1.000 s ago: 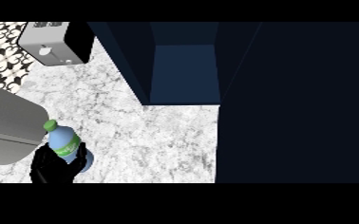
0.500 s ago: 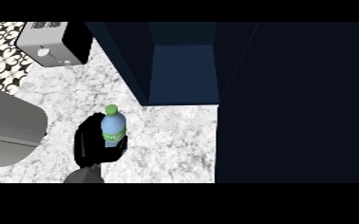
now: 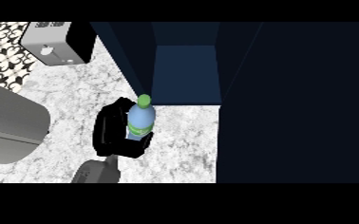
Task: Pick up the bottled water, place it into the cabinet and close the cabinet
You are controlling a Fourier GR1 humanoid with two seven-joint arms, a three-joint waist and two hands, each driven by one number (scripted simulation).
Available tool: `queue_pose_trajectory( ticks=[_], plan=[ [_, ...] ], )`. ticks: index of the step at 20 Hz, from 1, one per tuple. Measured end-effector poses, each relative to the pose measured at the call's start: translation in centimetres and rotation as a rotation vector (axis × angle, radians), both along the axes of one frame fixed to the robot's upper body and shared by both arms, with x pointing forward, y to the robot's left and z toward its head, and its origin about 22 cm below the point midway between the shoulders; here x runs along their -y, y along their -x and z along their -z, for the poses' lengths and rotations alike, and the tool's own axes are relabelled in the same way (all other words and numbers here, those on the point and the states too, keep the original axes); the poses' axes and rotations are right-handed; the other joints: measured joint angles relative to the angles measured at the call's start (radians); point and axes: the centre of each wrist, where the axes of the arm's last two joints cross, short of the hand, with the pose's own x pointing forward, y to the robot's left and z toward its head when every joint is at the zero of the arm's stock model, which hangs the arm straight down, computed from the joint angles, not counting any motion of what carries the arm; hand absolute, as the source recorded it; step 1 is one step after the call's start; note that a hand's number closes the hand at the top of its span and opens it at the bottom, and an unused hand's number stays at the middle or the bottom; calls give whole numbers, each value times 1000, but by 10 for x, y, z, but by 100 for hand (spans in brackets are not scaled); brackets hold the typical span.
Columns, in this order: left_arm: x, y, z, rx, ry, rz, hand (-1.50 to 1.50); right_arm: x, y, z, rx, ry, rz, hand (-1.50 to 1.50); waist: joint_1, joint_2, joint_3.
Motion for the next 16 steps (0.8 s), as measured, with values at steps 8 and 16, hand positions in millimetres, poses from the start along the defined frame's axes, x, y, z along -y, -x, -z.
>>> queue_pose_trajectory(
  ticks=[8, 16],
  plan=[
    [61, 8, -71, 31, -33, 89, 150, 2, -13, 2, 25, 11, -8, -150, 3, 1, 0],
    [114, -2, -128, 16, -86, 63, 150, 0, -18, 2, 26, 2, -20, -150, -12, 3, 0]
  ],
)
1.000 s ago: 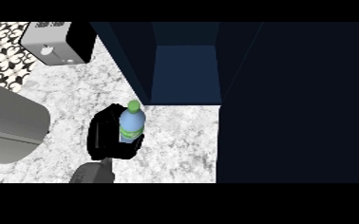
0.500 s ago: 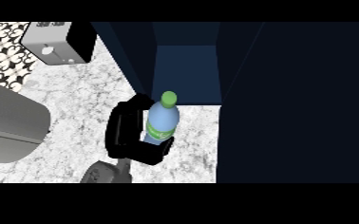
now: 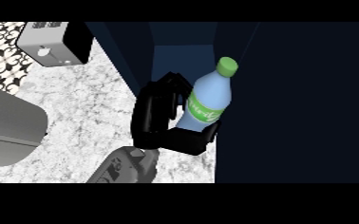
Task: Pick up the bottled water, place it into the cabinet and close the cabinet
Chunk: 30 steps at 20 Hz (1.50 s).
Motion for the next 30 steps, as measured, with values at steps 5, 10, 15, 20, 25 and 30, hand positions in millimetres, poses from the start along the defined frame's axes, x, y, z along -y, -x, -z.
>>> queue_pose_trajectory(
  ticks=[5, 10, 15, 20, 25, 30],
  plan=[
    [22, -9, -20, 15, -23, -54, 150, 5, -1, -2, -3, 23, 3, -150, -4, 1, 0],
    [35, -32, -27, 17, -69, -113, 150, 9, -3, -4, 5, 42, 14, -150, -8, 3, 0],
    [40, -54, -23, 1, -127, -151, 150, 10, -2, -4, 0, 41, 13, -150, -14, 4, -1],
    [40, -75, -18, -15, -173, -177, 150, 16, -2, -5, 0, 60, 16, -150, -15, 5, -1],
    [29, -96, -7, -38, -235, -210, 150, 18, -3, -6, -3, 58, 18, -150, -9, 6, -1],
    [21, -111, 3, -61, -223, -248, 150, 19, -2, -3, -6, 39, 9, -150, -17, 7, -1]
  ],
)
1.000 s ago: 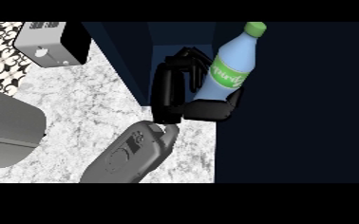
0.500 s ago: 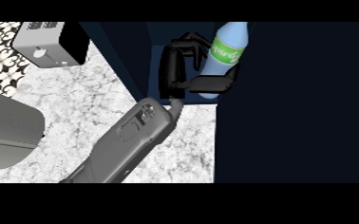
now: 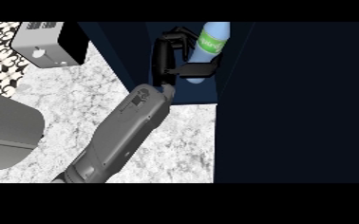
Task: Pick up the bottled water, place it into the cabinet and close the cabinet
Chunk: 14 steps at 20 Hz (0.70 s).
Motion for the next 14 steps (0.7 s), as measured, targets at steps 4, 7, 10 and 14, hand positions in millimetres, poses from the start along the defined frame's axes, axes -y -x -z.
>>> queue_pose_trajectory(
  ticks=[4, 7, 10, 14],
  plan=[
    [-9, -8, 15, -5, 12, -41, 150, 2, -1, -1, -1, 3, -14, -150, -8, 3, 0],
    [-14, -20, 16, 5, -6, -59, 150, 2, -1, -1, 4, -3, -27, -150, -14, 4, 0],
    [-18, -31, 17, 15, -61, -70, 150, 7, -2, -1, 7, 4, -33, -150, -14, 6, 0],
    [-17, -40, 18, 11, -169, -98, -150, 6, -3, -1, 14, -7, -44, -150, -22, 8, 0]
  ],
)
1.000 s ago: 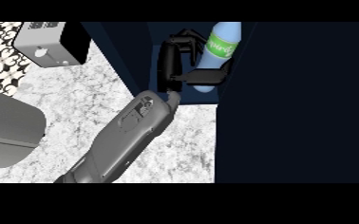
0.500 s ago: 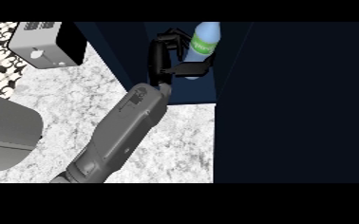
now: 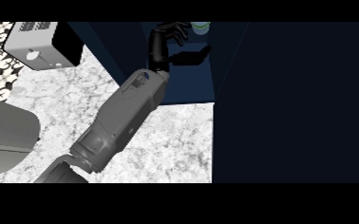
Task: Pick up the bottled water, place it into the cabinet and close the cabinet
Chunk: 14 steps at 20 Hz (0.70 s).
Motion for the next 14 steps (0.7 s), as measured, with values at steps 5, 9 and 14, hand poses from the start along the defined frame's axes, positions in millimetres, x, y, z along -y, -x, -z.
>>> queue_pose_trajectory(
  ticks=[5, 9, 14],
  plan=[
    [-5, -10, 1, -18, -83, -9, -150, 0, -1, 1, 3, -9, 2, -150, 0, 2, 0],
    [-7, -15, -2, -28, -108, -25, -150, -1, -5, 1, 15, -15, -3, -150, -4, 4, 0],
    [-10, -22, -11, -23, -67, -7, -150, 0, -4, 0, 11, -14, -5, -150, -1, 2, -1]
  ],
)
